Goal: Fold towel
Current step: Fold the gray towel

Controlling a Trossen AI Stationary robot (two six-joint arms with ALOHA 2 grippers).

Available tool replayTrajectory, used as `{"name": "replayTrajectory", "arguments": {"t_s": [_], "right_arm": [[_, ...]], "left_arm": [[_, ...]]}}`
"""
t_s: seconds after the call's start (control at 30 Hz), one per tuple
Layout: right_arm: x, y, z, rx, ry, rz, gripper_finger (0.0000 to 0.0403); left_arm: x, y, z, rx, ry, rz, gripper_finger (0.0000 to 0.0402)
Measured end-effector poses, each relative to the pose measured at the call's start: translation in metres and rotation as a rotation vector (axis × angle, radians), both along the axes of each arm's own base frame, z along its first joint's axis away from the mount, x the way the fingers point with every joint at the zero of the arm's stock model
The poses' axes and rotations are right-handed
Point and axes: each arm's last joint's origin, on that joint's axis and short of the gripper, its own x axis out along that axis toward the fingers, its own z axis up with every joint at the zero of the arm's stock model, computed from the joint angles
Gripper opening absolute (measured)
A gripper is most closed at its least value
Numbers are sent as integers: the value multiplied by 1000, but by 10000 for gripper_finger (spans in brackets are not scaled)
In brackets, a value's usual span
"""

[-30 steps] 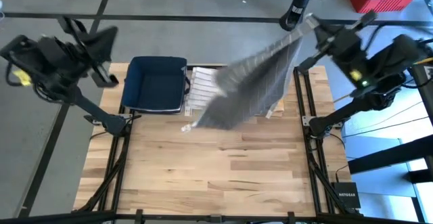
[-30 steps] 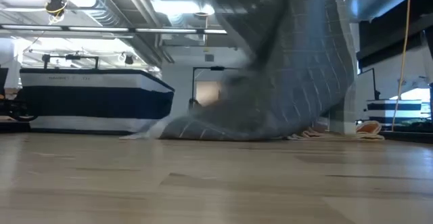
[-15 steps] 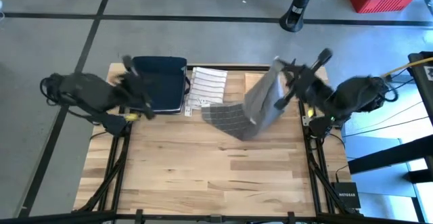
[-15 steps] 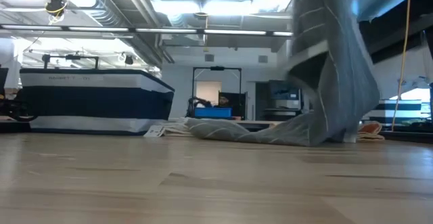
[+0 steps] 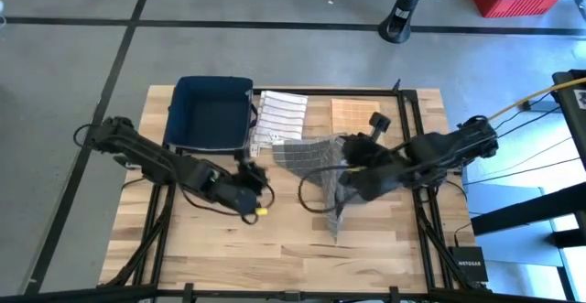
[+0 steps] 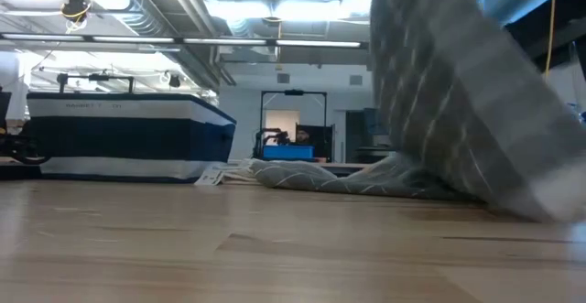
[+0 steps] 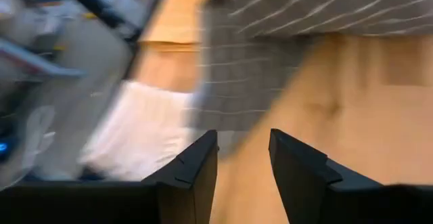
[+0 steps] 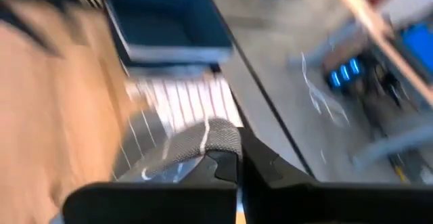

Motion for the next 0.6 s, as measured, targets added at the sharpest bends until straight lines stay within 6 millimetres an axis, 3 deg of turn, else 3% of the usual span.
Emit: {"name": "replayTrajectory", "arguments": {"t_s": [0.13,0.3,0.47,0.6], "right_arm": [[7,-19,-34,67,127,-136,1],[23,-46,-78,95,240,-247,1],[24,-72,-105,112,333,-337,1],[24,-82,-113,107,368,-366,1]], "left_arm": [[18,-12,-43,-137,-24,-114,127],[40,-23,-76,-250,-92,-182,127],[69,-37,-103,-368,-179,-244,127],[90,-47,-122,-394,-182,-312,127]]}}
